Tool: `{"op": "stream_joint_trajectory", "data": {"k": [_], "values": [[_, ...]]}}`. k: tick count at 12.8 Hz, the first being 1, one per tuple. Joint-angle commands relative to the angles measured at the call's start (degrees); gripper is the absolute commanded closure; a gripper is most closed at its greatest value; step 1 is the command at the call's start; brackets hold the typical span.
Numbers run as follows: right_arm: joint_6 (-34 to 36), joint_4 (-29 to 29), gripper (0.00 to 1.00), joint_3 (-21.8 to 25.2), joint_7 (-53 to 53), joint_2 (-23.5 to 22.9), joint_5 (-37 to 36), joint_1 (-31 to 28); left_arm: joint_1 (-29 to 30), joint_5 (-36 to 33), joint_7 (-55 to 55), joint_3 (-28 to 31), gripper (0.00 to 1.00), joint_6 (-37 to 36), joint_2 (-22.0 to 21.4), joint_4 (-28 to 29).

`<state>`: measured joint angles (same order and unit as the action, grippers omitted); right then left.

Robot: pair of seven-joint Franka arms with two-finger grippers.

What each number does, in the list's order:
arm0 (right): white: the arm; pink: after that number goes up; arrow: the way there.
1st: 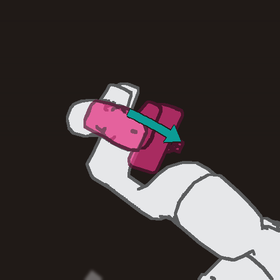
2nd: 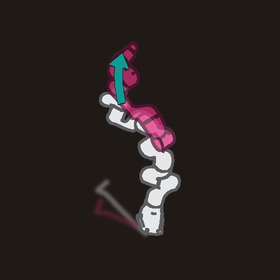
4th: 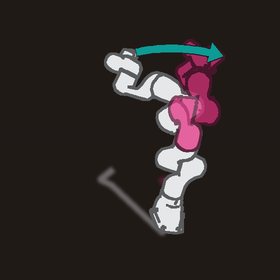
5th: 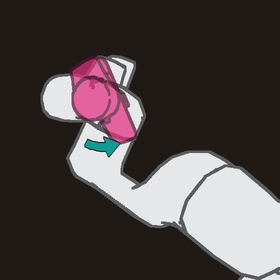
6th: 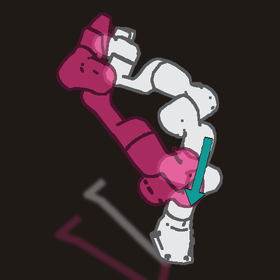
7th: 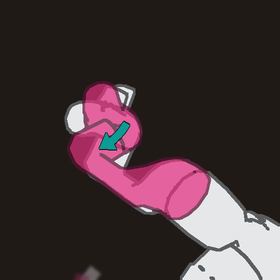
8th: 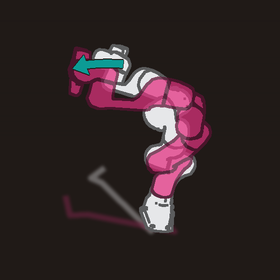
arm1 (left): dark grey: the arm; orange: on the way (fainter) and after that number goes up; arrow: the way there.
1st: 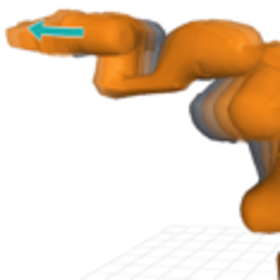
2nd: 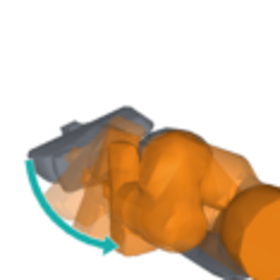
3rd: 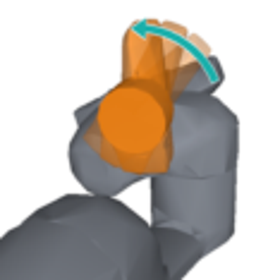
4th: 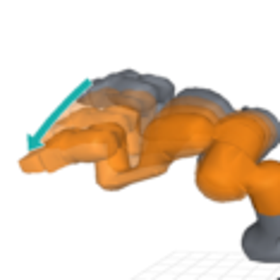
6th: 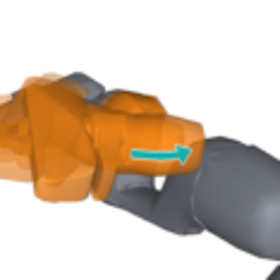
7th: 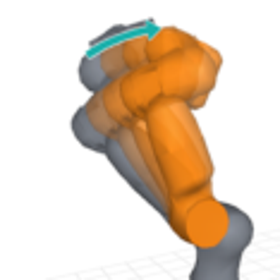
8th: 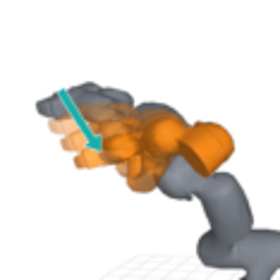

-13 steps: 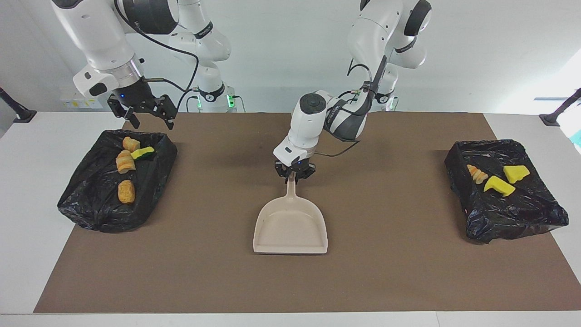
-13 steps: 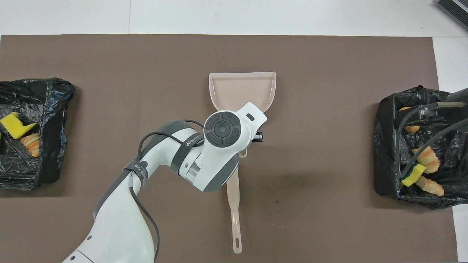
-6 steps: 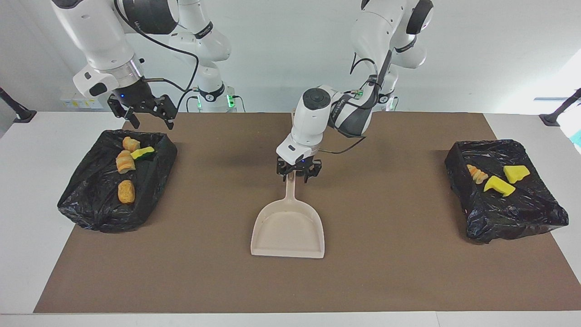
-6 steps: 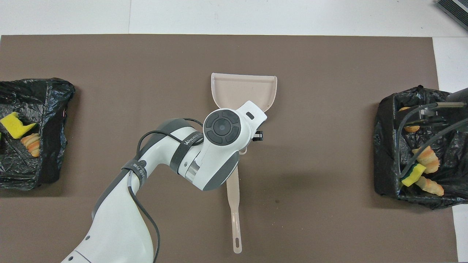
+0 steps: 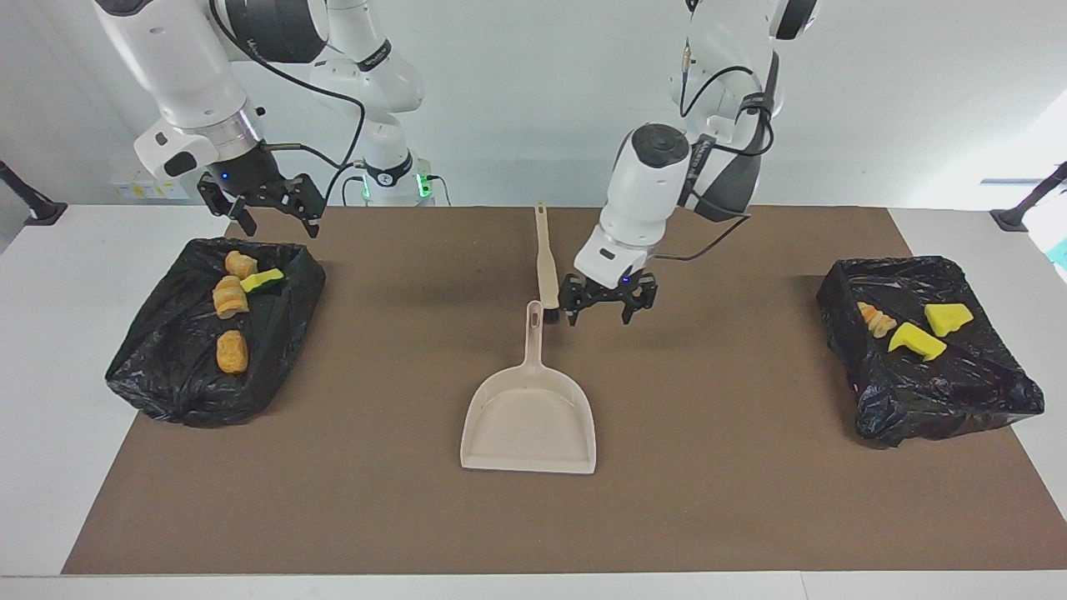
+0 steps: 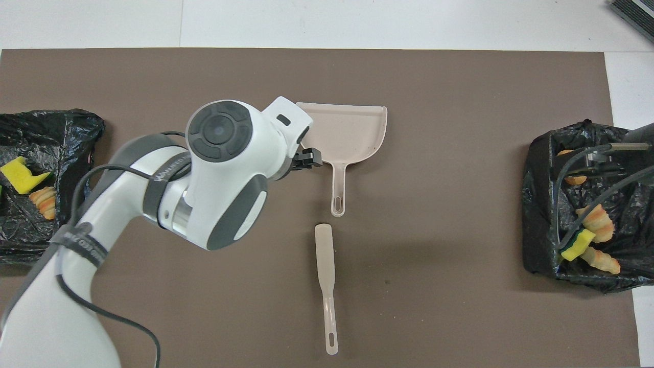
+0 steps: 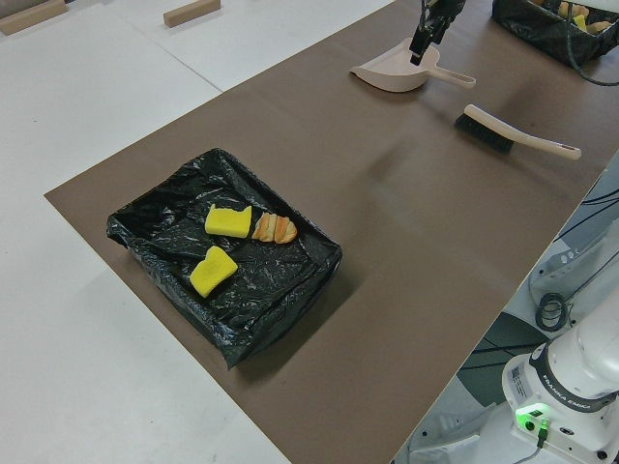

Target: Sweep and dump trash in bin

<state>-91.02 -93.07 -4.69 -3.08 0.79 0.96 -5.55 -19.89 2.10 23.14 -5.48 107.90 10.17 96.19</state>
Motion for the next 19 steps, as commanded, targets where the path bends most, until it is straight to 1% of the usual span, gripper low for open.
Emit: {"op": "stream_joint_trajectory", "data": {"k": [1, 3, 5, 9, 12, 14, 15, 16, 17, 18, 19], "values": [[-0.47, -1.15, 0.00, -0.23, 0.17, 1.06, 0.89, -0.34, 5.36, 0.09, -8.00, -0.50, 0.00, -4.43, -6.20, 4.62], [-0.47, -1.15, 0.00, -0.23, 0.17, 1.06, 0.89, -0.34, 9.76, 0.09, -14.24, -0.50, 0.00, -7.42, -8.84, 6.03], [-0.47, -1.15, 0.00, -0.23, 0.17, 1.06, 0.89, -0.34, 13.98, 0.09, -19.08, -0.50, 0.00, -10.33, -10.34, 6.03], [-0.47, -1.15, 0.00, -0.23, 0.17, 1.06, 0.89, -0.34, 19.53, 0.71, -21.21, 0.03, 0.00, -11.30, -14.20, 4.28], [-0.47, -1.15, 0.00, -0.23, 0.17, 1.06, 0.89, -0.34, 19.62, 0.71, -20.95, 2.13, 0.00, -19.54, -14.74, -3.43], [-0.47, -1.15, 0.00, -0.23, 0.52, 1.06, 0.89, -0.34, 19.53, 0.62, -20.60, 2.05, 0.00, -24.55, -14.74, -7.31], [-0.56, -1.15, 0.00, -0.32, 0.53, 1.06, 0.89, -0.25, 19.53, 0.27, -20.94, 1.79, 0.00, -26.75, -14.74, -7.85], [-0.47, -1.15, 0.00, -0.32, 0.53, 1.06, 0.89, -0.25, 19.45, 0.36, -21.12, 1.53, 0.00, -27.12, -15.35, -7.68], [-0.56, -1.15, 0.00, -0.32, 0.53, 1.06, 0.89, -0.25, 19.36, 0.62, -21.12, 1.44, 0.00, -25.99, -16.92, -6.46], [-0.56, -1.15, 0.00, -0.32, 0.35, 1.06, 0.89, -0.25, 19.36, 0.62, -21.21, 1.35, 0.00, -24.85, -17.63, -4.19], [-0.56, -1.15, 0.00, -0.32, 0.61, 1.06, 0.71, -0.25, 19.18, 0.62, -21.38, 1.44, 0.00, -24.58, -18.68, -3.12]]}}
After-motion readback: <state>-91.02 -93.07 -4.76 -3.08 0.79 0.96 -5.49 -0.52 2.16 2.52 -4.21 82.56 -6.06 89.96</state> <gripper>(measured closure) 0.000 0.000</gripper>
